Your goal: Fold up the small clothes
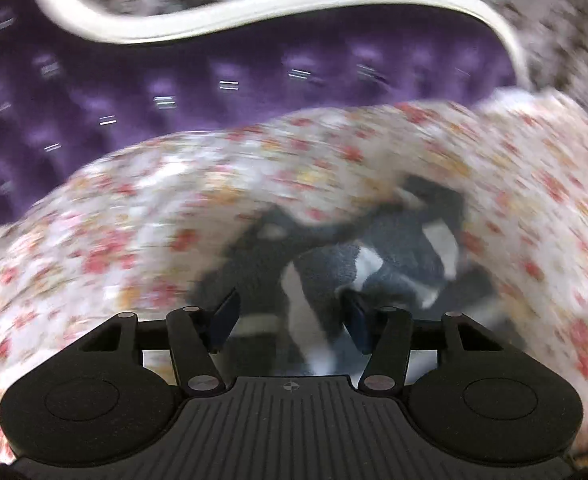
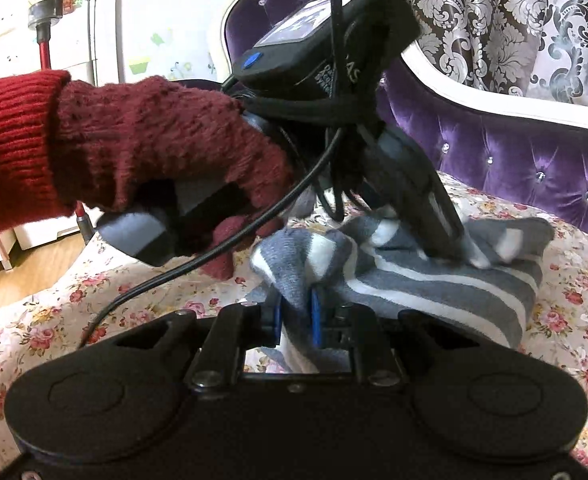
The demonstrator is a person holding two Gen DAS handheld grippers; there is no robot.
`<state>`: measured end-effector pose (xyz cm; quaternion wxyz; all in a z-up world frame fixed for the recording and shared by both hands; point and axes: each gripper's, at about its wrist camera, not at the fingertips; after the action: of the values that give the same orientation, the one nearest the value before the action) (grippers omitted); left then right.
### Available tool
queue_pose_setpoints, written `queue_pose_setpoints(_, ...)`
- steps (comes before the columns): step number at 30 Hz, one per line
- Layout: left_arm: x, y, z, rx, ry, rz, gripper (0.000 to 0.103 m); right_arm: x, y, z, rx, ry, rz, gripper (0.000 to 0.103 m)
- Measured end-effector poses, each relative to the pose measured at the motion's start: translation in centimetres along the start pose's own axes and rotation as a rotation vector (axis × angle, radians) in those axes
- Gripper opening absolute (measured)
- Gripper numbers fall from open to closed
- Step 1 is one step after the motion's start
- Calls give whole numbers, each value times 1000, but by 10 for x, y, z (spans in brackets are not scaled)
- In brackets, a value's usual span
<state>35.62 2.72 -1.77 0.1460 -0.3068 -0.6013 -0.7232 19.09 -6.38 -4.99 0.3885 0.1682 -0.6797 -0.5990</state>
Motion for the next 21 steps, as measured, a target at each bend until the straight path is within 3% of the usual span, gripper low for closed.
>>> queue_pose_setpoints(4,-9,-7,30,89,88,36,54,-2,-1,3,2,7,8,22)
queue_pose_setpoints(7,-11,-13,42,124,112,47,55,-3,-2,3,-1,8,10,22)
queue_pose_setpoints(13,0,-12,56,251,39,26,55,-2,-4,2,1,5,5,22)
queue_pose_setpoints(15,2,-10,54,277,-2,22,60,-2,-5,3,10,3,2,22)
queue_pose_setpoints(21,-7,-14,36,209,-37,59,63,-2,-12,21,139,41,33,26)
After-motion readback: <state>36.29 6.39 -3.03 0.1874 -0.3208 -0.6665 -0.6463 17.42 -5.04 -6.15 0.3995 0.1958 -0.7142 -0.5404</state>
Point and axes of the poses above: each gripper's, at about its wrist camera, not at the fingertips, and x roughly against the way its jaws point, z to its left, y to its top, and after that the axes turned 8 degrees about -z, right-handed
